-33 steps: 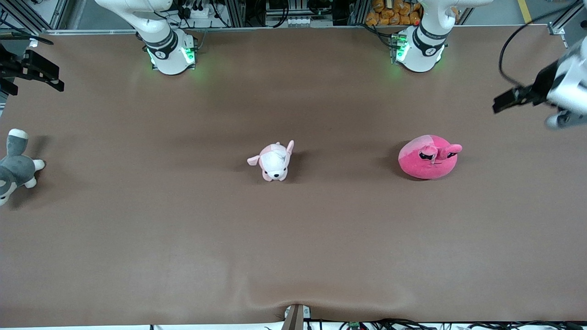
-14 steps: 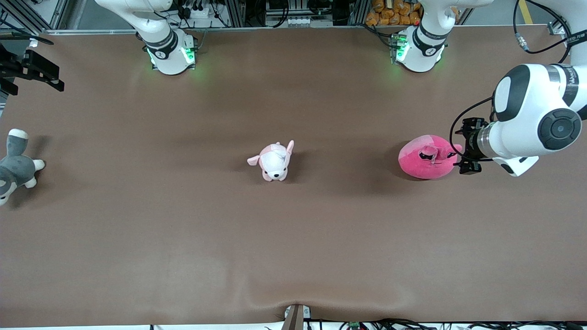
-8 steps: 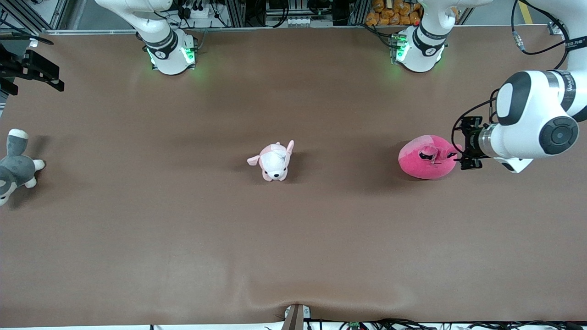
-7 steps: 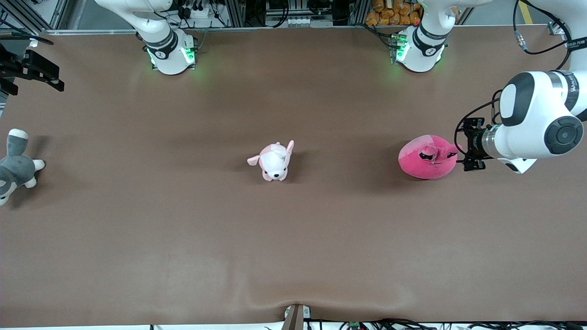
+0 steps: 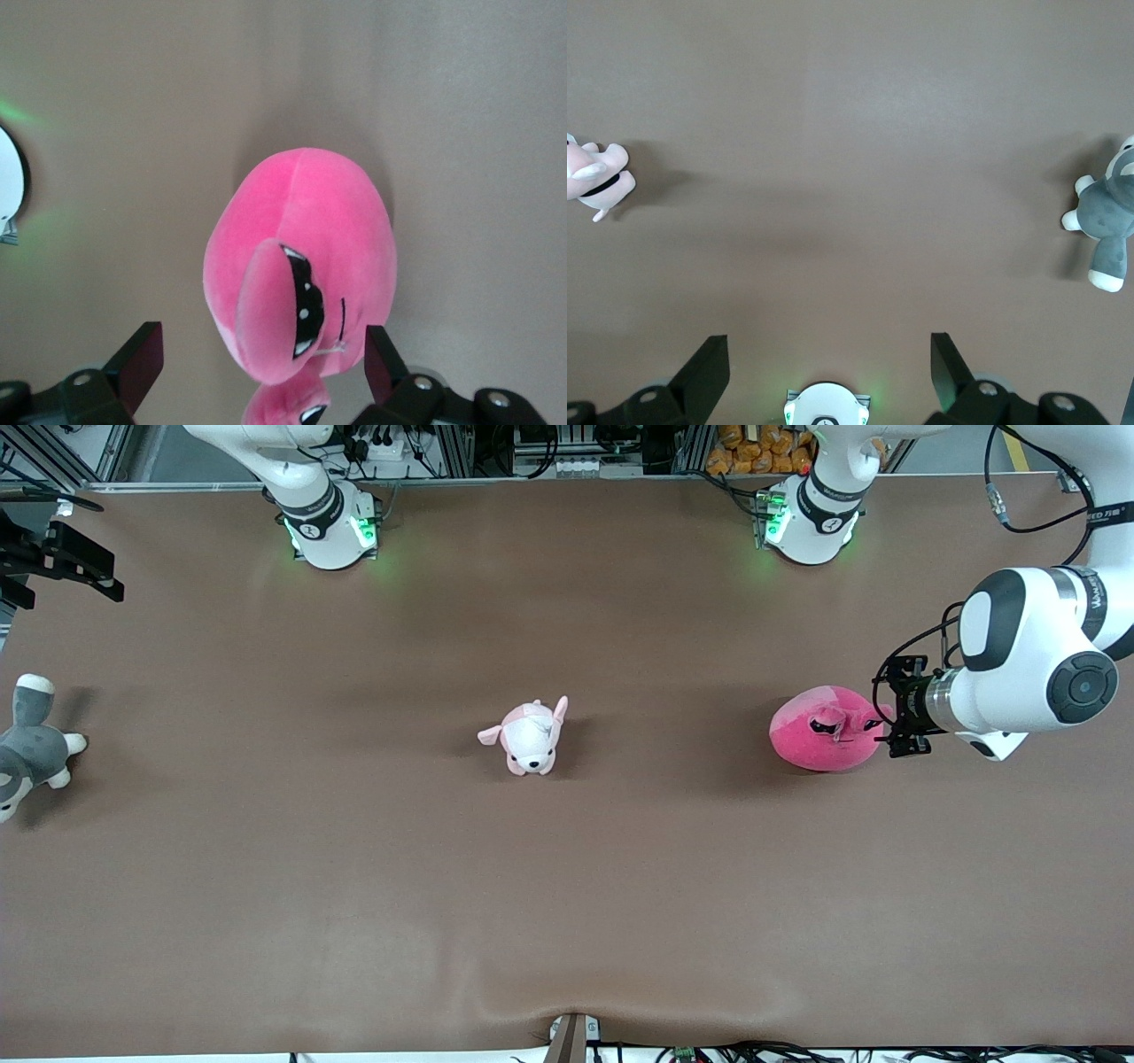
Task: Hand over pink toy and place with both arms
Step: 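Close the left gripper on the pink plush's head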
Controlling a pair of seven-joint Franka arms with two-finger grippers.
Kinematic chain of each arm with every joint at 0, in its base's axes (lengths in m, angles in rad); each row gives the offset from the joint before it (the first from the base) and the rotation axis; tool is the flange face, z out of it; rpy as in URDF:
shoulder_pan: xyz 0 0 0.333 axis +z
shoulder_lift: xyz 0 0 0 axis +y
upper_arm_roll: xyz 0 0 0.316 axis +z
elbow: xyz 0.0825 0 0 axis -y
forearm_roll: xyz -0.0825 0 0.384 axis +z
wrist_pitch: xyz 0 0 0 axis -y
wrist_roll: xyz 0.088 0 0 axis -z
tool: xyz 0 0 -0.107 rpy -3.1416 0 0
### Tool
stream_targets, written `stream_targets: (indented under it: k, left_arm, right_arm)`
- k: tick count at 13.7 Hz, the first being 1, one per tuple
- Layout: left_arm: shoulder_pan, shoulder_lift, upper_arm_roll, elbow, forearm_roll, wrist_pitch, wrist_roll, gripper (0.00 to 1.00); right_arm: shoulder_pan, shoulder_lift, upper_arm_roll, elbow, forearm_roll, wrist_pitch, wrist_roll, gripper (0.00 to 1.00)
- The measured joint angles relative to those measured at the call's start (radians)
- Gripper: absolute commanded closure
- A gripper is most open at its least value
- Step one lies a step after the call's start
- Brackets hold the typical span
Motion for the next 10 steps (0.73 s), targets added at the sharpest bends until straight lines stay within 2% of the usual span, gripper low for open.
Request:
stream_targets:
  k: [5,10]
  left_arm:
    - [0.008,0.020,0.000,-0.011,-0.014,0.016,0.000,0.00]
    - [0.043,0.022,0.000,-0.012,-0.063,0.017,0.011,0.08]
  right_arm:
    - [0.000,0.000,0.000,0.000,0.000,0.000,0.000,0.00]
    - [0.000,0.000,0.000,0.000,0.000,0.000,0.000,0.00]
